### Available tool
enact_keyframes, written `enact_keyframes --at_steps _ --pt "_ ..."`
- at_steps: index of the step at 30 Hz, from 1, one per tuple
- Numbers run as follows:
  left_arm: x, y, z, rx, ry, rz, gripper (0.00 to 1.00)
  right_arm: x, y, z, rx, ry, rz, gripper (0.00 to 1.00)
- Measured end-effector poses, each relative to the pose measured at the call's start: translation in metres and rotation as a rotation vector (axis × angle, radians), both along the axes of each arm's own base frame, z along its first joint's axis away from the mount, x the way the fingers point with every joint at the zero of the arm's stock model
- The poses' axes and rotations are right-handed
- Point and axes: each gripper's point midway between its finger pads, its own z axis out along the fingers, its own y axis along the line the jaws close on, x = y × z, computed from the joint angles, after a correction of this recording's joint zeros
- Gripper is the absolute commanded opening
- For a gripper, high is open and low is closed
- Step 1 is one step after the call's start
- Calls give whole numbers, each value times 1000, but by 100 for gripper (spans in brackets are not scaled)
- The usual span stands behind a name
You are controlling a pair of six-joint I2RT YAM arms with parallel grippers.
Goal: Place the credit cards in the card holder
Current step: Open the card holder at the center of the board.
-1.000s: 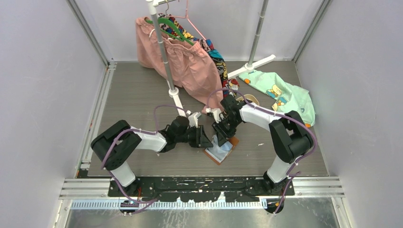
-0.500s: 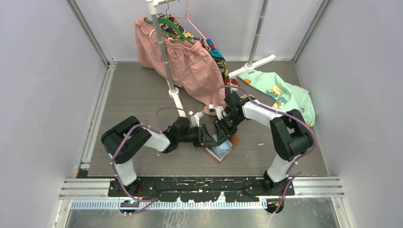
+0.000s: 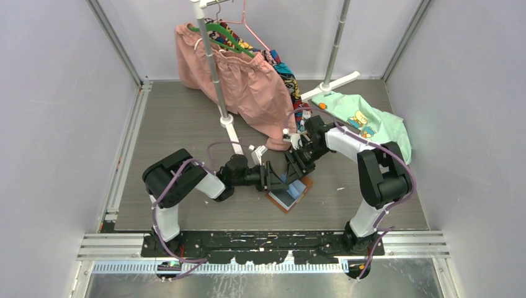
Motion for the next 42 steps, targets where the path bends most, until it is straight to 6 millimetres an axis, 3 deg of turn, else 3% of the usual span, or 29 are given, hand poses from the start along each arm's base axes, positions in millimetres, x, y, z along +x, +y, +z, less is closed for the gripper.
enact_keyframes --at_steps 5,17,22,26,29,34,42 --pt "2 -2 -9 10 22 7 47 9 -10 6 20 0 -49 64" --pt "25 -20 12 -26 -45 34 47 27 -31 52 75 -208 -96 60" --pt "35 -24 2 17 -29 58 39 17 -32 65 128 -341 -15 45" --pt "41 -24 -12 88 -12 80 32 -11 -35 66 194 -493 146 26" --pt "44 -24 -21 139 -11 86 30 -24 -37 53 204 -565 285 23" --pt "45 -26 -29 204 -27 84 30 -31 -41 6 72 -606 447 18" --pt "44 -25 -33 230 -46 75 33 -5 -50 -40 -187 -621 535 17"
